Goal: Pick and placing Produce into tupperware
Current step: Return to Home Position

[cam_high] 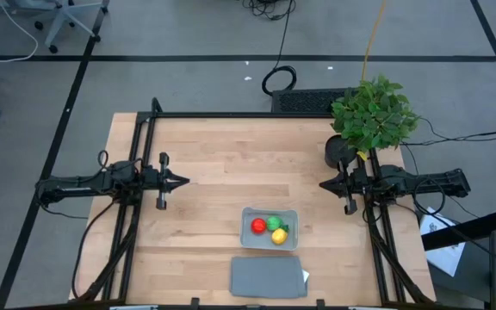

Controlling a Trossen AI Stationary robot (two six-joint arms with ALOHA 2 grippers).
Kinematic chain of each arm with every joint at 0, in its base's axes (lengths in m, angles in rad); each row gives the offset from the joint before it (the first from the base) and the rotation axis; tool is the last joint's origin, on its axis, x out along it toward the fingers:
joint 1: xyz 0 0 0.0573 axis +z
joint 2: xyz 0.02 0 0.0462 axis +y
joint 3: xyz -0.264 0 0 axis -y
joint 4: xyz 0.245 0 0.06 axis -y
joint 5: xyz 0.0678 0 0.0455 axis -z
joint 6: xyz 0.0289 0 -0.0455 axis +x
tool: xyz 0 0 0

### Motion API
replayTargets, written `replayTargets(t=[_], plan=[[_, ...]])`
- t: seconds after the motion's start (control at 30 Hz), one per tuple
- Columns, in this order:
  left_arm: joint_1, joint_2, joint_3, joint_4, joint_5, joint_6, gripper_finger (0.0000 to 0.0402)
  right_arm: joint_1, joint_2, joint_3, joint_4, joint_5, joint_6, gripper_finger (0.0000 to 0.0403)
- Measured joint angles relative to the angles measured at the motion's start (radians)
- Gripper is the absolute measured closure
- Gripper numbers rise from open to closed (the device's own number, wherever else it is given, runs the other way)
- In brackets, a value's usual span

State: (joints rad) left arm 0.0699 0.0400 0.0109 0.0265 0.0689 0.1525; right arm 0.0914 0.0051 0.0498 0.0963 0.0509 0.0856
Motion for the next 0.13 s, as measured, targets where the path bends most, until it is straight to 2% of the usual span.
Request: replayTargets(t=[0.13], plan=[[0.000, 0.000, 0.000, 0.000, 0.000, 0.000, 0.0380, 0.000, 0.000, 0.000, 0.000, 0.000, 0.000, 0.0403]])
